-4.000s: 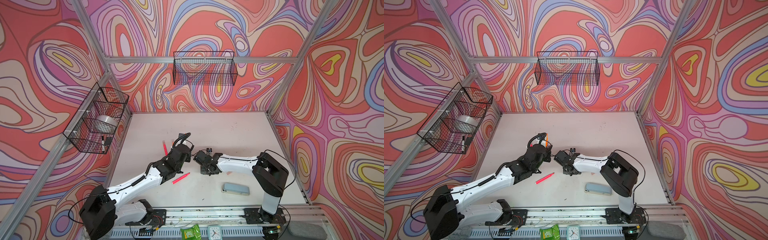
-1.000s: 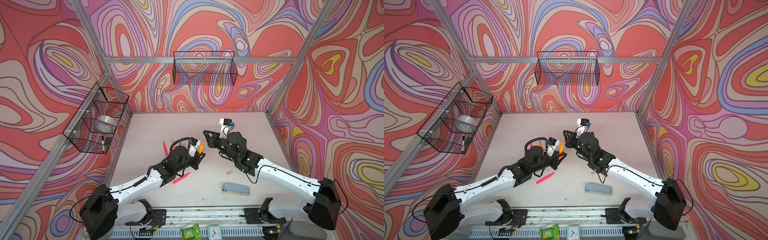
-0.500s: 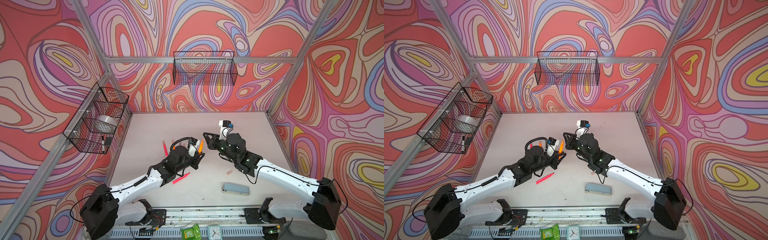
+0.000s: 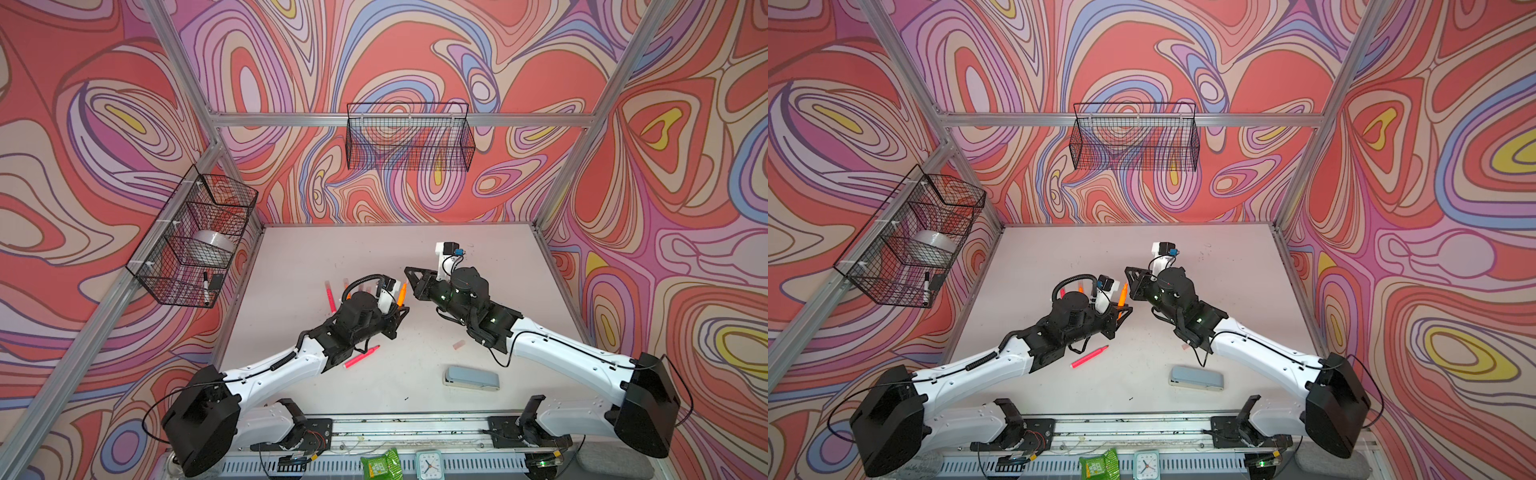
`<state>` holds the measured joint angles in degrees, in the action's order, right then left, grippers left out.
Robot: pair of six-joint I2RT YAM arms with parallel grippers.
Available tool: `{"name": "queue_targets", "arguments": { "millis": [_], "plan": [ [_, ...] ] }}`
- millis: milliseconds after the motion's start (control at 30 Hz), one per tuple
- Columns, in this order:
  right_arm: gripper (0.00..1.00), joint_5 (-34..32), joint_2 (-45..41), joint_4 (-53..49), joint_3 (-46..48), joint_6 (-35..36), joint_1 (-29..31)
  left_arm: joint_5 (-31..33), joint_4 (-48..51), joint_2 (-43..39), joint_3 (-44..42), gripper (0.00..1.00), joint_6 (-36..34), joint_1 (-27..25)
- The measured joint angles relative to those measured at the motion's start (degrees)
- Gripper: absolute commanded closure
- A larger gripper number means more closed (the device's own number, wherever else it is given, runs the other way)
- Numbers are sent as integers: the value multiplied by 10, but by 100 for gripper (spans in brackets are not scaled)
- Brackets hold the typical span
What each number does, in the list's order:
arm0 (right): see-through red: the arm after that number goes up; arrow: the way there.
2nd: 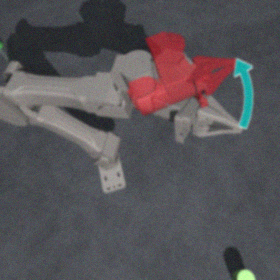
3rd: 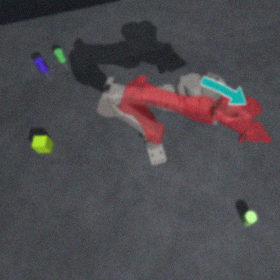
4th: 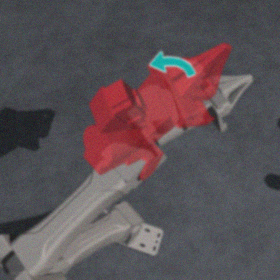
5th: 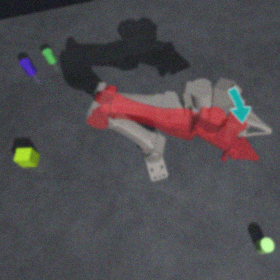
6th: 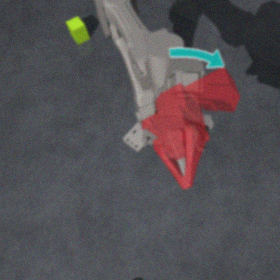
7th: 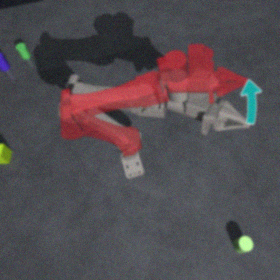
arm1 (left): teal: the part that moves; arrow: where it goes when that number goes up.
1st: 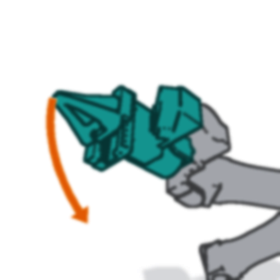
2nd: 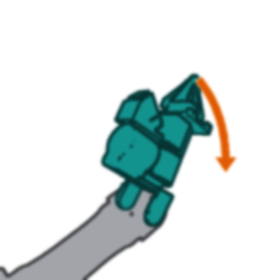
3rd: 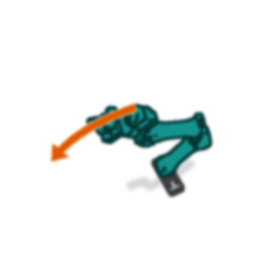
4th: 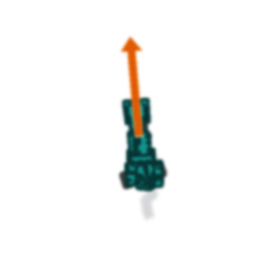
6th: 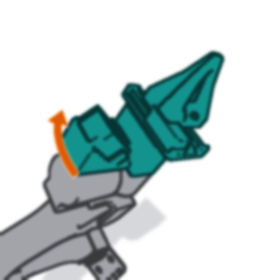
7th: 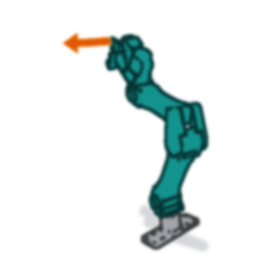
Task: Insert the pens into the pen caps
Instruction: 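Align the cap above the orange marker tip with the right gripper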
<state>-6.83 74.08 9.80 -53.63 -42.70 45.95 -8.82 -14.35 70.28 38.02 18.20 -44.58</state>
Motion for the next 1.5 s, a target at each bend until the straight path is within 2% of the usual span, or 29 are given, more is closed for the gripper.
{"name": "queue_targets", "arguments": {
  "millis": [733, 1500],
  "plan": [
    [84, -32, 0, -3, -5, 5, 0, -2, 0, 0, 3, 100, 0, 0],
    [85, -22, 9, 2, -7, 2, 0, -3, 0, 1, 4, 100, 0, 0]
  ]
}}
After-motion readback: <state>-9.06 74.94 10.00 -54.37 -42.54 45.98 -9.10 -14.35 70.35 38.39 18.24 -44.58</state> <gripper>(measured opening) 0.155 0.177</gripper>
